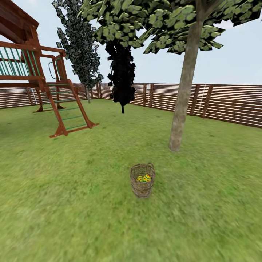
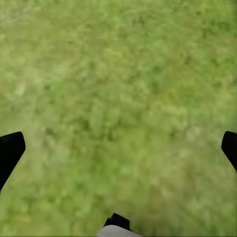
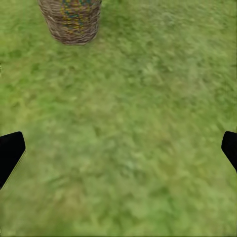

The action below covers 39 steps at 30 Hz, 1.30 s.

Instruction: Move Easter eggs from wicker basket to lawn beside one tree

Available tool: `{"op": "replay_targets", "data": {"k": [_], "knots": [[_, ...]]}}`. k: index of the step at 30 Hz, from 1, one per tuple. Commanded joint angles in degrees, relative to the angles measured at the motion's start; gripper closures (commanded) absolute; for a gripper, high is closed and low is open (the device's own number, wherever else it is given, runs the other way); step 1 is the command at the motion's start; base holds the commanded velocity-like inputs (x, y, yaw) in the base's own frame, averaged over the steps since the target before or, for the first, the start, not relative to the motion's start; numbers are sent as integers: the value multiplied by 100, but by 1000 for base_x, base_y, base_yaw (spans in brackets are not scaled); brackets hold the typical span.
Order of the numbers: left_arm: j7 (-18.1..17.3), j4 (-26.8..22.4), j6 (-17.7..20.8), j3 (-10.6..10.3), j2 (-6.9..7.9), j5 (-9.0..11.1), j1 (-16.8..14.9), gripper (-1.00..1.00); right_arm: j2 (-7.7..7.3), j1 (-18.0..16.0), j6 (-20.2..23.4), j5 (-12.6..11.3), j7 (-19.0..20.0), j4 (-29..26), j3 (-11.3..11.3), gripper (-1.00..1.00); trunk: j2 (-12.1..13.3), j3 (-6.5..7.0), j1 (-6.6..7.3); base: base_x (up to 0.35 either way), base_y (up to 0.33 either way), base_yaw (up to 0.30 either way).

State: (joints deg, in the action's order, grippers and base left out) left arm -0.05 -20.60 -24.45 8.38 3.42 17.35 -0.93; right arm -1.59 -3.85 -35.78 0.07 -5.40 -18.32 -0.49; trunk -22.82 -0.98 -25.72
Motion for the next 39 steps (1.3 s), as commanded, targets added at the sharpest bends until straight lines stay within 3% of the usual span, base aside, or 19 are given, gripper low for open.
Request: {"op": "replay_targets", "data": {"k": [1, 17, 39], "knots": [[-3, 3, -16, -7, 1, 31, -4, -100, 1, -4, -17, 2, -7, 2, -3, -100, -10, -10, -7, 342, 134, 0], [9, 3, -16, -10, 1, 31, -4, -100, 1, -7, -17, 10, -7, 3, -3, -100, -10, -10, -7, 342, 111, 0], [14, 3, -16, -12, -13, 31, -4, -100, 9, -6, 8, -15, -13, -21, -3, -100, -10, -10, -7, 342, 5, 0]]}}
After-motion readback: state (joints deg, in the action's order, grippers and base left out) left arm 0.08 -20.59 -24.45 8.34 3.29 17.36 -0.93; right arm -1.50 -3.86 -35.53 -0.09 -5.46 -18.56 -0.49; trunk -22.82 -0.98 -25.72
